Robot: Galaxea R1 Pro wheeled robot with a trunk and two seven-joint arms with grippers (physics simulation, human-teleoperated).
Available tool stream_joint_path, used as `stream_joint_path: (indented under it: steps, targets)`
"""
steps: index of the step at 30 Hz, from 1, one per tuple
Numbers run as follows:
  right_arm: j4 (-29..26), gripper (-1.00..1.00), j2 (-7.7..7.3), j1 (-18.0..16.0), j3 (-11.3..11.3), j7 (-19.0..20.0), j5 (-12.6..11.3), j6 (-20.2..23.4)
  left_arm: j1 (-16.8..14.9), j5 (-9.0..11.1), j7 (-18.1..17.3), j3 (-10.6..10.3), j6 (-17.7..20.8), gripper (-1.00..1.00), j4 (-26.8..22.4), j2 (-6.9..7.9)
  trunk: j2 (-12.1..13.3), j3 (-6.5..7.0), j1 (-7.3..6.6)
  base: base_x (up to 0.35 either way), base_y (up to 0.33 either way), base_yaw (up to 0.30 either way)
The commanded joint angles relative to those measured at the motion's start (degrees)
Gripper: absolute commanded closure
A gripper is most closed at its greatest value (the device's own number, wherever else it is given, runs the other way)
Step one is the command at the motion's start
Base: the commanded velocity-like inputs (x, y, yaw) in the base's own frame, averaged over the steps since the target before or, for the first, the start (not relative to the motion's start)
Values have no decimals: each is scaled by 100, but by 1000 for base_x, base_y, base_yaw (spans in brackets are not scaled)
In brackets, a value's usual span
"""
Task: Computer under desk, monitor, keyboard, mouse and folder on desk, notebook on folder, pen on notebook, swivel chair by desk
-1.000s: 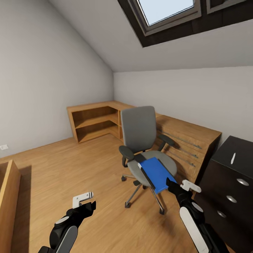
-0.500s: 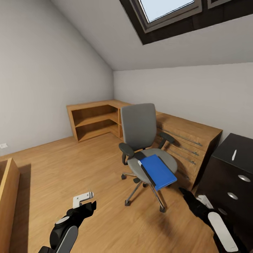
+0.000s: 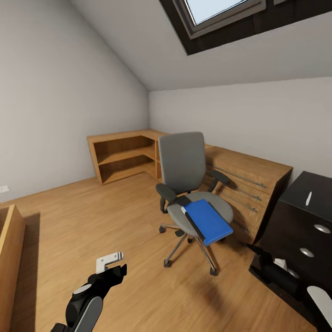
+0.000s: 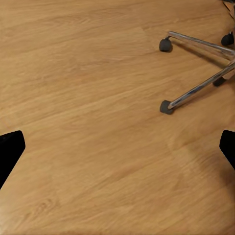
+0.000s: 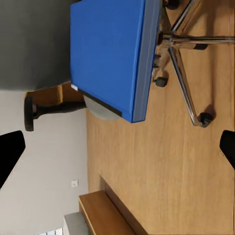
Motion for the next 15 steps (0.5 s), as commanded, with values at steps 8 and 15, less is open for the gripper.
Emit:
stream_joint_path:
  steps: [8,15]
  targets:
    - [614,-100,-181,-46,-263,253,-8,421,-6,56,59,-49,5,-100,-6,5,-325,-150,176,0,0,0]
    - [650,-100,-171,-56,-240,344,45,429,-6,56,59,-61,5,-100,0,2,-606,-275,329,0,0,0]
